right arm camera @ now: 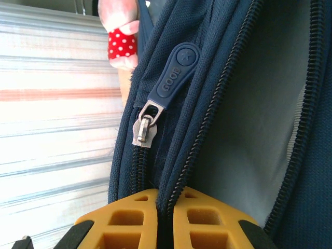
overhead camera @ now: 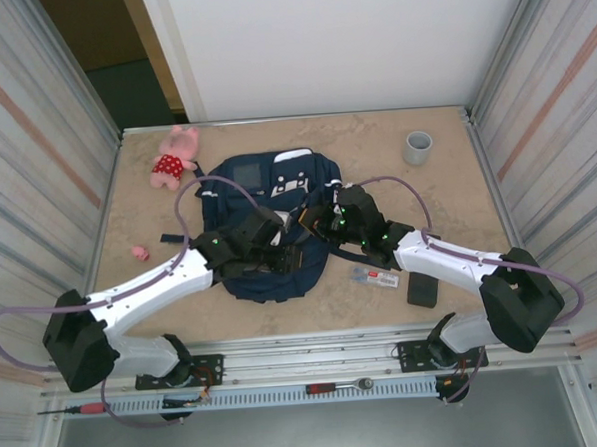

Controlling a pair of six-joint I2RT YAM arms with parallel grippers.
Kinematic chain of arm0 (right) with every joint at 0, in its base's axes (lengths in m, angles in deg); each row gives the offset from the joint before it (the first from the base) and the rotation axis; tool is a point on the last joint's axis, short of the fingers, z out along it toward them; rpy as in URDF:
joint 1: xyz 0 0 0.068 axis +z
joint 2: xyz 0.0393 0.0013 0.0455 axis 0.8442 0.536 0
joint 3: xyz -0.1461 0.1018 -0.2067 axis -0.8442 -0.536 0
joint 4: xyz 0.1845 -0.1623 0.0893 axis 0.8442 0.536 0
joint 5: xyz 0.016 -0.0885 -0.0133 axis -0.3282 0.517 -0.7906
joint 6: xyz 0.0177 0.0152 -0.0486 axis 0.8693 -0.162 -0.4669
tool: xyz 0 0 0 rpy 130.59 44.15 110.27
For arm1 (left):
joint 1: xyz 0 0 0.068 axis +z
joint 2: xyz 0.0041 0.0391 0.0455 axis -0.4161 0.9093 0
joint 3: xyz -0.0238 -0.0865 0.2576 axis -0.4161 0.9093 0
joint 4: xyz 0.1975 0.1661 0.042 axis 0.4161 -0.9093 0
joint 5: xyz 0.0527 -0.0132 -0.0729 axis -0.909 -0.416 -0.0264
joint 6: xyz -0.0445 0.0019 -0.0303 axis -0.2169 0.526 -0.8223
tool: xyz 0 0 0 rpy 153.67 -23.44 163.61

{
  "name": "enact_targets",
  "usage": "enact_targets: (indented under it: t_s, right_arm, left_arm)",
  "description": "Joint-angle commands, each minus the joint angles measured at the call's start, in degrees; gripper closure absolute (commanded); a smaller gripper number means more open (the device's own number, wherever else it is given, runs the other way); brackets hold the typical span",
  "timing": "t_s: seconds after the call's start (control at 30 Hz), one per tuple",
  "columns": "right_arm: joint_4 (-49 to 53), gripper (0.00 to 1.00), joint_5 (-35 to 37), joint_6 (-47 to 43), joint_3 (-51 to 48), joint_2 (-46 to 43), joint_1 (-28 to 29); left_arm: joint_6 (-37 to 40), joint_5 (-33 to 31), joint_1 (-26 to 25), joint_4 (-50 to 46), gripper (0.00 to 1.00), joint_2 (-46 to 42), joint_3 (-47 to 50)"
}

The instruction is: Pack books, pencil case, and school supplies into a backpack

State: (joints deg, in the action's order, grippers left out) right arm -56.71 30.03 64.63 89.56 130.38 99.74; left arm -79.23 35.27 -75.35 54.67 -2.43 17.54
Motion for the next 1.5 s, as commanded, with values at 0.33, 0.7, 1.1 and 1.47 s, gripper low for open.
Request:
enact_targets:
  t_s: [0.33,0.7,1.1,1.47]
  right_arm:
    - [1.6,0.93,-1.7,-2.2,0.6,-2.8,-3.2]
    - [8.7,0.81,-4.8,-4.5,-1.2,-7.5,-10.4]
    - [-0.1,0.38,5.6,6.7,-5.2,-4.2,2.4]
    - [-1.8,0.9,-2.6,2.2,-3.1,0.1,-3.8]
  left_arm:
    - [1.1,-4.2,1.7,-0.3,1.0,-0.6,1.8]
    - [5.0,1.4,5.3,6.0,1.0,-7.5,8.3]
    - [7.0,11.4,5.2,19.9,1.0,-5.9,8.5]
    - [7.7,7.6,8.5,13.1,1.0,-8.8,10.2]
